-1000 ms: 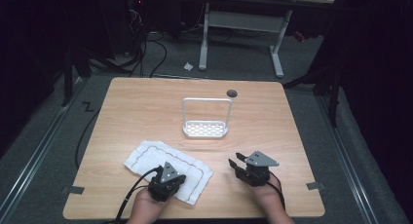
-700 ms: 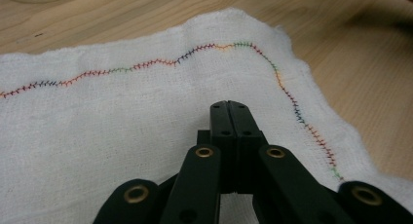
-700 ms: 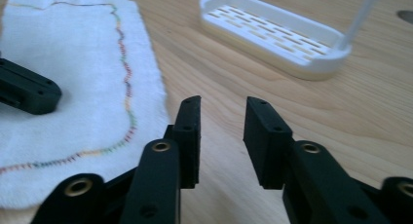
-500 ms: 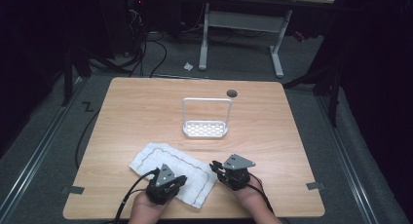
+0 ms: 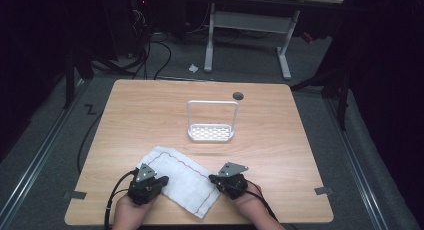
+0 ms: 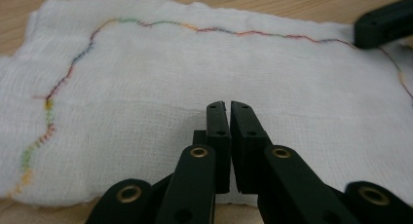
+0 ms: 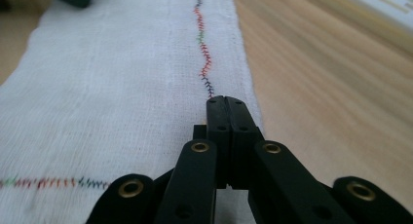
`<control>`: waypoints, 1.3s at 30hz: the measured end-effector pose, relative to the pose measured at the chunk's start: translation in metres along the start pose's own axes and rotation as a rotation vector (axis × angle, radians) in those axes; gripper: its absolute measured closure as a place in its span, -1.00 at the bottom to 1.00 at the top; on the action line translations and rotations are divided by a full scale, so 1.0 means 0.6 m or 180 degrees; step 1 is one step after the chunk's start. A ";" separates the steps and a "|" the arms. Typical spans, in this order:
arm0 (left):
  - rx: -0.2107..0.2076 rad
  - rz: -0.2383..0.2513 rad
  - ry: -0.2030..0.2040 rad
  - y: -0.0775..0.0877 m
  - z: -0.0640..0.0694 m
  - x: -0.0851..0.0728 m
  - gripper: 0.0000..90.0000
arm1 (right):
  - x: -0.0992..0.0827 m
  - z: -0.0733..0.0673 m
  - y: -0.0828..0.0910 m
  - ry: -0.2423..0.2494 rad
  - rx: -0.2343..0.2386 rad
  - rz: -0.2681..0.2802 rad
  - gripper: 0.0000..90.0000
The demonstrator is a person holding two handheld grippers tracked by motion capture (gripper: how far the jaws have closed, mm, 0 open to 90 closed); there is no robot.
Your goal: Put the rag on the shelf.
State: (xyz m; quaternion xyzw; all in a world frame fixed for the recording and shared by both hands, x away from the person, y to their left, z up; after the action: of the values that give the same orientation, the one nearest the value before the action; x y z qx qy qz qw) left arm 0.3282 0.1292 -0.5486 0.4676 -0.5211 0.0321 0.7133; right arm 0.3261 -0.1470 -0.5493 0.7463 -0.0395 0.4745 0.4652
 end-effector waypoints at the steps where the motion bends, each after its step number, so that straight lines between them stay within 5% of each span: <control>1: -0.0018 0.0014 0.0023 -0.004 -0.002 0.002 0.92 | -0.008 -0.006 0.007 -0.0013 0.0034 -0.0009 1.00; 6: -0.0028 0.0084 0.0092 -0.017 -0.009 0.021 0.77 | -0.028 -0.034 0.033 0.0075 0.0118 0.0034 1.00; 10: -0.0118 0.0167 0.0218 0.005 -0.012 0.015 0.62 | 0.009 -0.026 0.030 0.0117 0.0007 0.0193 0.99; 14: -0.0158 0.0088 0.0166 0.009 -0.002 0.007 0.52 | 0.049 -0.013 0.002 0.0123 -0.0047 0.0231 0.99; 19: -0.0168 0.0001 0.0008 -0.003 0.015 0.007 0.50 | 0.115 -0.002 -0.077 0.0120 -0.0068 0.0059 0.99; 24: -0.0180 0.0000 -0.0003 -0.006 0.015 0.006 0.51 | 0.117 0.002 -0.119 0.0143 -0.0068 -0.0176 1.00; 33: -0.0280 0.0005 -0.0050 -0.027 0.025 0.021 0.54 | 0.065 0.005 -0.066 0.0113 -0.0090 -0.0103 1.00; 39: -0.0523 0.0005 -0.0260 -0.067 0.069 0.052 0.57 | 0.003 0.026 0.005 0.0024 -0.0193 -0.0051 0.99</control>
State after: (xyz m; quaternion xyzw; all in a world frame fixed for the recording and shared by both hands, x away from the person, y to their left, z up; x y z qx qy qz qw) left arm 0.3345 0.0641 -0.5492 0.4079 -0.5510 -0.0293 0.7274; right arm 0.3361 -0.1596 -0.5478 0.7304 -0.0461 0.4721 0.4914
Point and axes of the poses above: each handheld gripper's, and its own axes: y roughly backward along the jaws, x roughly out of its top, z roughly to its right, the point moved 2 cm from there along -y, roughly forward along the jaws, and after that the axes turned 10 degrees about -y, right-handed, at the moved point
